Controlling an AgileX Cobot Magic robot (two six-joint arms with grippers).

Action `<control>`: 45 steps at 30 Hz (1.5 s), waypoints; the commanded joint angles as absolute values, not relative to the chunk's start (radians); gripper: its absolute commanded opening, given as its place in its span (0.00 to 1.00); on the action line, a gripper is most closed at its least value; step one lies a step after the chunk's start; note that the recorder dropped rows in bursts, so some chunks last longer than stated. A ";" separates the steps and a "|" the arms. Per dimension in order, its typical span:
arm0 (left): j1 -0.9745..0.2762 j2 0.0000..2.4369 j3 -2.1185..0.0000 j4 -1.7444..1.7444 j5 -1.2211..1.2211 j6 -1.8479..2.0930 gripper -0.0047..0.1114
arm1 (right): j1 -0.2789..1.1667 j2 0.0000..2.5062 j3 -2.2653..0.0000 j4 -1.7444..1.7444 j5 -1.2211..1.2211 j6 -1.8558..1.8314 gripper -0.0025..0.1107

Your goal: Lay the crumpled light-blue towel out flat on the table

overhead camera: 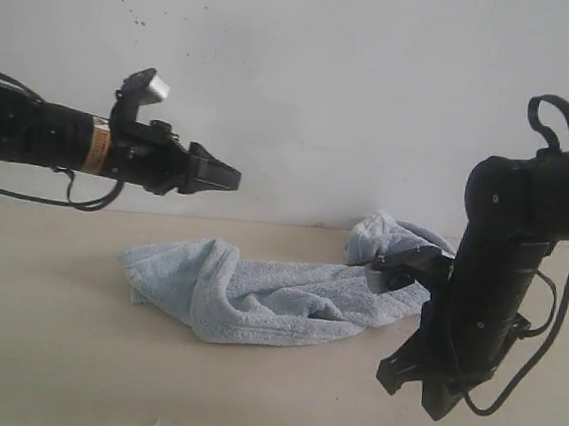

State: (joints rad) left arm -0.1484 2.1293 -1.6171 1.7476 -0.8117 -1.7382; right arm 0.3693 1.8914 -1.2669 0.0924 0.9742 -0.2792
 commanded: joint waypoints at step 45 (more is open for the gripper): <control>-0.569 1.926 -1.512 0.628 0.426 -0.475 0.07 | 0.369 1.892 -1.271 0.232 1.016 -0.301 0.02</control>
State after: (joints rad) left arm -0.5544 1.9593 -1.4518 0.8429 0.3729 -0.5514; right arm 0.3693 1.9000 -1.2669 0.2215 1.0224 -0.2960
